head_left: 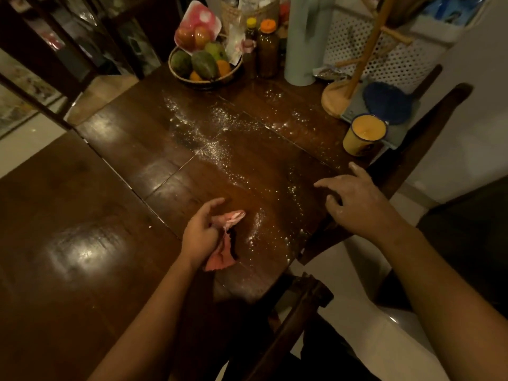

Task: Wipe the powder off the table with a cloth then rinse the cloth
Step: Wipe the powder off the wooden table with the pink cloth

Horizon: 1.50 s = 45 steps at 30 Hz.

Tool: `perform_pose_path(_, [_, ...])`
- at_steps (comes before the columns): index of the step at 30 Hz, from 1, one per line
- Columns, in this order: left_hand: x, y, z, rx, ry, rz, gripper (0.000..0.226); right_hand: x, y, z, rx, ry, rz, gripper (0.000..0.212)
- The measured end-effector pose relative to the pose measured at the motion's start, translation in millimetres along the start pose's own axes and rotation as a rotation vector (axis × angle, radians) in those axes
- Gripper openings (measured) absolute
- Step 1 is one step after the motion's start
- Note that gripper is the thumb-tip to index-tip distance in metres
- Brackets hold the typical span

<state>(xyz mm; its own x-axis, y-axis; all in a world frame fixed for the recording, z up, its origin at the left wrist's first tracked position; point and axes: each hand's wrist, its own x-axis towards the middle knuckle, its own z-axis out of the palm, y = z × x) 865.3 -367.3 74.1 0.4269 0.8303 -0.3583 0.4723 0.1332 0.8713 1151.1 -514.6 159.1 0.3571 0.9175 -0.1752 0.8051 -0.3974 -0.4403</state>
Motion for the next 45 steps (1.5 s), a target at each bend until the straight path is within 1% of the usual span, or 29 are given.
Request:
perform_pose_path(1, [4.9, 5.2, -1.6, -0.085, -0.010, -0.037, 0.045, 2.2, 5.0, 2.0, -0.004, -0.020, 0.011, 0.040])
perform_pose_path(2, [9.3, 9.7, -3.5, -0.108, -0.029, -0.065, 0.044, 3.3, 7.2, 2.4, -0.011, -0.039, 0.018, 0.043])
perform_pose_path(3, [15.0, 10.3, -5.8, -0.078, -0.037, -0.083, 0.043, 4.0, 7.4, 1.8, -0.017, -0.049, 0.015, 0.044])
perform_pose_path(5, [26.3, 5.0, -14.7, 0.101, 0.027, -0.088, 0.041, 3.4, 5.7, -1.8, -0.053, -0.032, 0.018, 0.037])
perform_pose_path(8, [34.5, 0.8, -27.7, 0.354, 0.212, -0.091, 0.039, -1.6, 6.2, -6.0, -0.077, 0.024, 0.048, 0.036])
perform_pose_path(10, [21.8, 5.8, -18.8, 0.574, 0.271, -0.016, 0.039, -4.1, 7.4, -5.4, -0.066, 0.024, 0.069, 0.037])
perform_pose_path(11, [10.3, 6.8, -10.7, 0.697, 0.260, 0.032, 0.041, -4.8, 7.0, -4.2, -0.067, 0.026, 0.073, 0.037])
perform_pose_path(12, [-3.0, 7.9, -0.7, 0.812, 0.208, 0.095, 0.045, -5.3, 5.7, -3.0, -0.069, 0.029, 0.073, 0.037])
perform_pose_path(15, [-18.0, -15.8, 14.2, 1.051, -0.026, 0.206, 0.051, -5.2, 5.1, -1.9, -0.062, 0.053, 0.069, 0.036])
perform_pose_path(17, [-4.8, -29.0, 11.4, 1.045, -0.114, 0.193, 0.061, -6.0, 10.7, -4.9, -0.055, 0.054, 0.081, 0.035])
perform_pose_path(20, [18.3, -28.3, 15.5, 0.937, -0.109, 0.146, 0.074, -6.9, 23.4, -9.0, -0.075, 0.038, 0.121, 0.034])
perform_pose_path(21, [24.8, -26.8, 19.7, 0.902, -0.087, 0.133, 0.073, -6.1, 25.9, -9.3, -0.066, 0.043, 0.123, 0.034])
perform_pose_path(23, [31.9, -24.5, 32.4, 0.839, -0.050, 0.147, 0.062, -2.9, 27.5, -8.6, -0.073, 0.038, 0.106, 0.036])
perform_pose_path(25, [23.8, -25.5, 46.3, 0.824, -0.092, 0.225, 0.060, -1.0, 28.0, -6.4, -0.113, 0.028, 0.088, 0.038])
perform_pose_path(27, [4.0, -30.6, 53.0, 0.847, -0.175, 0.354, 0.060, -2.2, 30.8, -4.4, -0.128, 0.046, 0.076, 0.040])
perform_pose_path(29, [-15.9, -41.0, 46.1, 0.916, -0.223, 0.453, 0.051, -3.5, 31.2, -3.9, -0.124, 0.065, 0.069, 0.038])
perform_pose_path(32, [-34.3, -60.0, 22.9, 0.999, -0.153, 0.465, 0.049, -2.5, 29.5, -2.4, -0.156, 0.063, 0.036, 0.030])
perform_pose_path(35, [-9.3, -57.0, 17.3, 0.938, -0.029, 0.378, 0.055, -2.7, 29.9, -2.2, -0.161, 0.060, 0.038, 0.025])
perform_pose_path(37, [21.2, -37.9, 34.8, 0.885, 0.072, 0.297, 0.057, -2.5, 30.0, -1.5, -0.146, 0.076, 0.053, 0.021])
perform_pose_path(38, [34.7, -26.3, 48.4, 0.845, 0.097, 0.251, 0.057, -3.0, 30.0, -0.8, -0.145, 0.094, 0.064, 0.017])
perform_pose_path(39, [44.9, -15.0, 63.6, 0.808, 0.092, 0.216, 0.057, -3.1, 30.7, 0.6, -0.150, 0.115, 0.072, 0.014])
perform_pose_path(40, [50.1, -5.4, 79.0, 0.795, 0.066, 0.223, 0.058, -3.2, 31.5, 1.8, -0.159, 0.134, 0.072, 0.012])
perform_pose_path(42, [42.6, 3.5, 102.7, 0.847, -0.033, 0.360, 0.061, -3.5, 32.7, 3.4, -0.171, 0.151, 0.055, 0.010])
perform_pose_path(45, [7.4, -13.9, 100.5, 0.909, -0.293, 0.669, 0.065, -4.9, 34.3, 3.3, -0.177, 0.153, 0.021, 0.011])
